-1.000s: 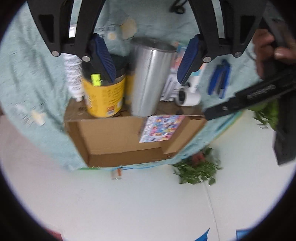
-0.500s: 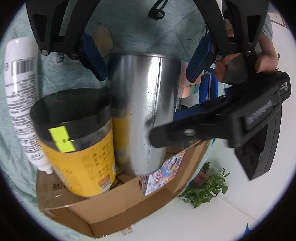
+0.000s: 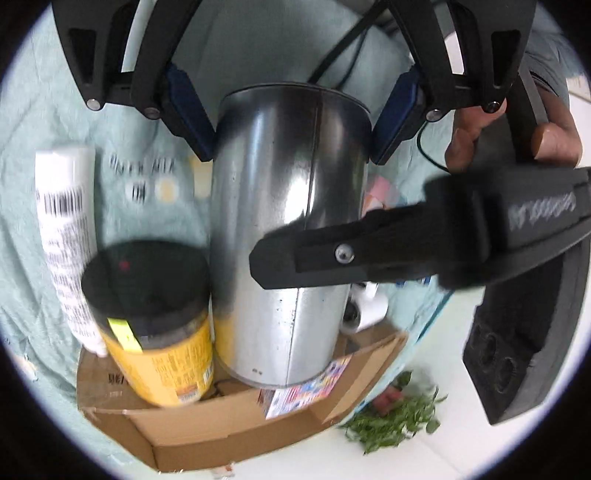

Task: Organize rigid objects
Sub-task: 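Grasp the silver metal canister with the left tool, then carry the canister into the tray box beside the game box, release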

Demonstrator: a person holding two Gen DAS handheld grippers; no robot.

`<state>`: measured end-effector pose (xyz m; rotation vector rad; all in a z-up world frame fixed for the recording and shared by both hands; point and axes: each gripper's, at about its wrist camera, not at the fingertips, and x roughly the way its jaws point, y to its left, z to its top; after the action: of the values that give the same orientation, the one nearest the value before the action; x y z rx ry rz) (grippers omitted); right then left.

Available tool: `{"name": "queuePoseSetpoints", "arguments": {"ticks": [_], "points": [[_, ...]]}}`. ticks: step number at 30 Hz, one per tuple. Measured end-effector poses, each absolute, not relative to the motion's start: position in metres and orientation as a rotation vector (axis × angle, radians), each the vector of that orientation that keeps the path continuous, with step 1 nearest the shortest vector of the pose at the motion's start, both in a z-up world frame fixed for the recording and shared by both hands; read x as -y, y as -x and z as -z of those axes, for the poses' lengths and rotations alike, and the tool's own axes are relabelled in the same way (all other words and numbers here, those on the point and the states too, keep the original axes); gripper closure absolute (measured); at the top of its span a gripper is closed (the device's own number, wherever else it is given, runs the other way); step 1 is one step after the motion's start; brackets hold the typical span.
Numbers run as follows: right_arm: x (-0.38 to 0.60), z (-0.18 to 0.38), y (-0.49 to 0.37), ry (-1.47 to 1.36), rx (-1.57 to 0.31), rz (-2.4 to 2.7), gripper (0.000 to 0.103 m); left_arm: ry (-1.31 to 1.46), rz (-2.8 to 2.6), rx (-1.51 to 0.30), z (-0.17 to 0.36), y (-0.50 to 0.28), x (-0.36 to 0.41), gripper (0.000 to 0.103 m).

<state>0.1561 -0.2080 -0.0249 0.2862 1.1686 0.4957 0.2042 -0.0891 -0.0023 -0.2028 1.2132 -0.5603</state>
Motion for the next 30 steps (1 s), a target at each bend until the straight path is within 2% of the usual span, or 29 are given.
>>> {"name": "queuePoseSetpoints", "arguments": {"ticks": [5, 10, 15, 25, 30], "points": [[0.207, 0.031, -0.148, -0.302, -1.264, -0.523, 0.018, 0.192, 0.561, -1.22, 0.006, -0.181, 0.093, 0.022], [0.222, 0.024, -0.156, -0.381, -1.247, -0.583, 0.017, 0.174, 0.546, -1.218, 0.008, -0.181, 0.096, 0.022], [0.222, 0.046, -0.165, -0.428, -1.294, -0.591, 0.019, 0.161, 0.541, -1.227, 0.011, -0.187, 0.102, 0.022], [0.212, 0.042, -0.166, -0.38, -1.233, -0.554, 0.019, 0.174, 0.538, -1.219, 0.006, -0.192, 0.095, 0.023], [0.207, 0.016, -0.163, -0.355, -1.155, -0.58, 0.019, 0.129, 0.533, -1.109, -0.034, -0.182, 0.086, 0.023]]}}
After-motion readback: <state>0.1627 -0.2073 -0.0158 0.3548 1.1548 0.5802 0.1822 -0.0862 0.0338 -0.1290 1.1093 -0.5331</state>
